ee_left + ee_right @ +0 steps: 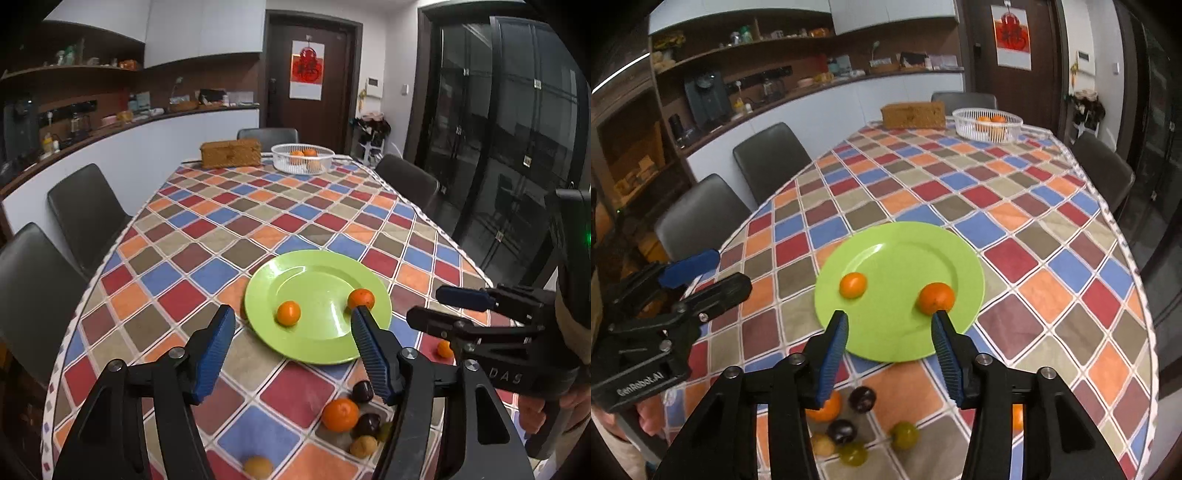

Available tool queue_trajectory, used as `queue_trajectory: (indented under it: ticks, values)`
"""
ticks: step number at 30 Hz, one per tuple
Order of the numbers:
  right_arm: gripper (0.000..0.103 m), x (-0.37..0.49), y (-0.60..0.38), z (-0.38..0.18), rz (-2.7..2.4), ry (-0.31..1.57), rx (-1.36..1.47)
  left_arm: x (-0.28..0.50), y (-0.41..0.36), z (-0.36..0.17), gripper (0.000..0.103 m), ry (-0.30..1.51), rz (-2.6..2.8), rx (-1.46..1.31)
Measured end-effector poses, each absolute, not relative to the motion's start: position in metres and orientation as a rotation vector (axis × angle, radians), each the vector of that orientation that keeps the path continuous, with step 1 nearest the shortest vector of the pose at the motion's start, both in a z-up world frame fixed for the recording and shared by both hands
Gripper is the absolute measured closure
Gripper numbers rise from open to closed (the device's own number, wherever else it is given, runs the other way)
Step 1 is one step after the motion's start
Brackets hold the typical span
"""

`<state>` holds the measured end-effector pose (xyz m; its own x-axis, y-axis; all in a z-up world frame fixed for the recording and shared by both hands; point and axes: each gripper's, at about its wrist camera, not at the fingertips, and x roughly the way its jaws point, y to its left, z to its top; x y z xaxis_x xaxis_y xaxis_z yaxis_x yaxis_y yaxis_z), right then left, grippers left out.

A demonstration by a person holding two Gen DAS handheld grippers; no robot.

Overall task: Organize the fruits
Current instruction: 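Withdraw both open tools from the plate back to the fruit cluster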

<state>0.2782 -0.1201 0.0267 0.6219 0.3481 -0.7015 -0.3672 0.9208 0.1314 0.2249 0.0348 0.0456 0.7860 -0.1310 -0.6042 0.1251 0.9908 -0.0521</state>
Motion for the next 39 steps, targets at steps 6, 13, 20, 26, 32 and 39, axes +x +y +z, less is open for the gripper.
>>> queue_trajectory:
  ticks: [6,13,20,26,32,39]
  values:
    - [0.052,0.242,-0.111,0.03,0.429,0.769,-0.025,0.188,0.047,0.051,0.032,0.626,-0.11,-0.037]
    - [0.049,0.21,-0.101,0.027,0.442,0.742,-0.03,0.159,0.058,0.042,0.03,0.633,-0.072,-0.051]
    - [0.049,0.19,-0.096,0.018,0.421,0.73,-0.043,0.138,0.065,0.03,0.027,0.639,-0.017,-0.039]
    - [0.049,0.181,-0.097,0.005,0.402,0.758,-0.068,0.127,0.067,0.01,0.027,0.684,0.016,-0.061]
    - [0.049,0.176,-0.101,-0.01,0.382,0.812,-0.084,0.122,0.065,-0.014,0.027,0.756,0.028,-0.059]
    - [0.049,0.177,-0.105,-0.033,0.345,0.9,-0.113,0.123,0.064,-0.038,0.027,0.833,0.048,-0.054]
